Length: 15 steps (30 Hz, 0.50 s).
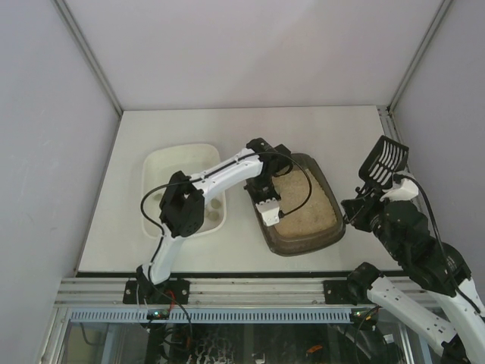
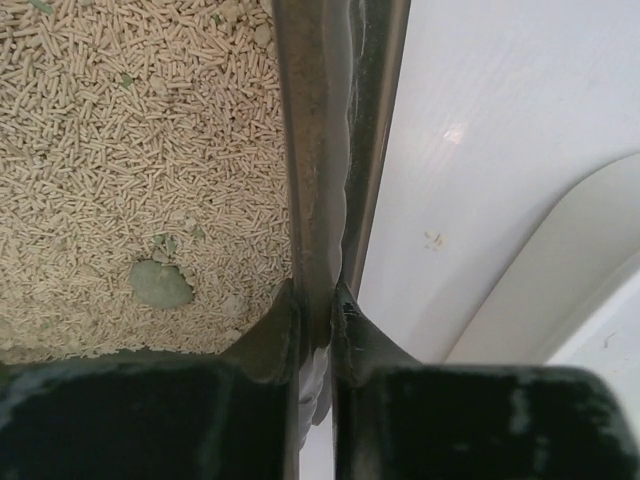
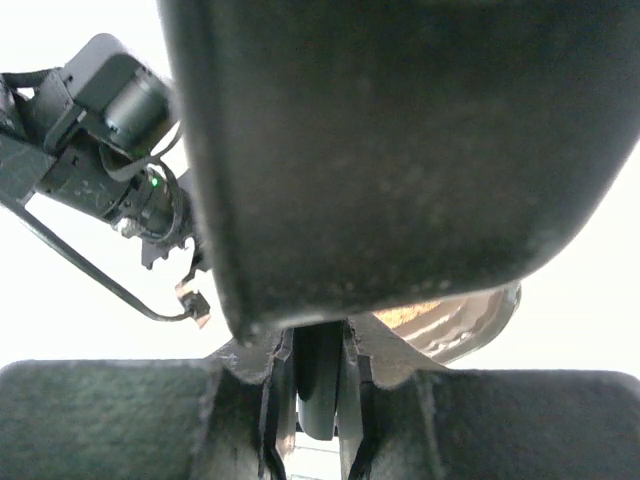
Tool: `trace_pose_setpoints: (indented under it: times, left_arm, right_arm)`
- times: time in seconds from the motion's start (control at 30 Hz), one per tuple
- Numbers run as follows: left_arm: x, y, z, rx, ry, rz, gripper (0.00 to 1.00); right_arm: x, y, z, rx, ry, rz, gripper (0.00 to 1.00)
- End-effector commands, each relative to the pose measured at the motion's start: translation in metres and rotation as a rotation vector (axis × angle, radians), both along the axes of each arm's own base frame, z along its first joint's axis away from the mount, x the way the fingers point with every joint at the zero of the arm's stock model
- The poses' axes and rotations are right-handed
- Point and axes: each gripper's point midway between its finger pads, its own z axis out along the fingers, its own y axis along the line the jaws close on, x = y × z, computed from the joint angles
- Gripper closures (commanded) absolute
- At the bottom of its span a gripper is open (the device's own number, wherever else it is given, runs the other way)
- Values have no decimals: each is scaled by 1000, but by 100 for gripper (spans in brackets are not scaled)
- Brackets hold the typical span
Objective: Clean the litter box
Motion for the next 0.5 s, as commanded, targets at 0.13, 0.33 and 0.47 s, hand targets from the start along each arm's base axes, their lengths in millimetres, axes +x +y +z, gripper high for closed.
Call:
trace_pose_setpoints:
  times: [0.13,0.33,0.47]
  left_arm:
    - [85,-25,65,-232,-303,205,19]
    - [58,-31,124,-439,-230,284,0]
    - [40,-30,176,-609,-177,496,0]
  right_arm:
    - [15,31,-3,12,34,94,100]
    - [20,32,-8,-31,47,100,100]
    - [31,43,-12,-57,62,145,100]
